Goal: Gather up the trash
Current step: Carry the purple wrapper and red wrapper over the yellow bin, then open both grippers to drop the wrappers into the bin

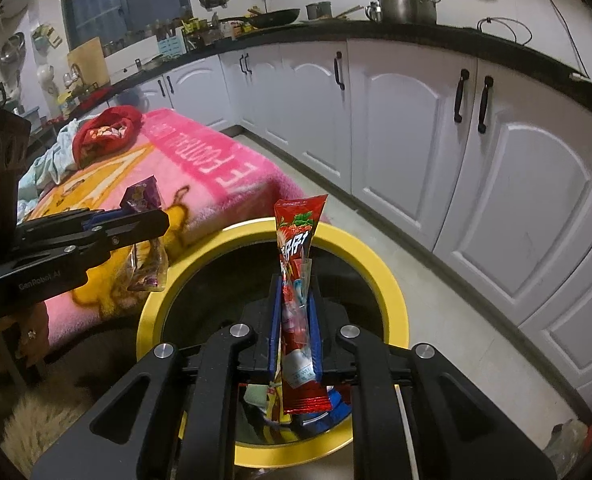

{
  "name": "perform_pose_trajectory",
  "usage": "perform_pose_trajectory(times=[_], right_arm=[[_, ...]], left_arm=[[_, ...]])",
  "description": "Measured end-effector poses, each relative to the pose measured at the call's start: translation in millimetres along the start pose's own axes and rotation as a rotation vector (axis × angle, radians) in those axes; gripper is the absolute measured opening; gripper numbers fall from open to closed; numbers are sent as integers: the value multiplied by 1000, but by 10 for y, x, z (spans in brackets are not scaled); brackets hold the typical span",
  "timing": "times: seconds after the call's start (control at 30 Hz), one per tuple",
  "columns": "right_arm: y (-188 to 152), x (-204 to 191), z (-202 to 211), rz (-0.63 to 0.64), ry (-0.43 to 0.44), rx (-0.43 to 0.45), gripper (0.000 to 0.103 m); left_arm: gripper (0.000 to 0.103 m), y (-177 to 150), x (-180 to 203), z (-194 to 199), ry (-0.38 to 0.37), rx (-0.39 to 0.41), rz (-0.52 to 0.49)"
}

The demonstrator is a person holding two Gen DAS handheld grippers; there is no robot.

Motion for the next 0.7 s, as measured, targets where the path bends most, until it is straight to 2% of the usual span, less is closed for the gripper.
perform_pose_trajectory(times=[0.63, 0.7], right_arm=[[-209, 11, -322, -16, 8, -71, 14], [-214, 7, -325, -18, 9, -73, 14]], left_arm=[[24, -203, -7, -256, -32, -82, 24], [31, -206, -22, -260, -31, -85, 30]])
Point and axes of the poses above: each gripper's, at about its wrist camera, not at the fingertips, and z roughly against the way its jaws point, x to its right, y to its top, the point moved 8 cm from there along -z, roughly the way its jaws point, and after that the axes turned 7 degrees about -z, right-handed, at the moved point
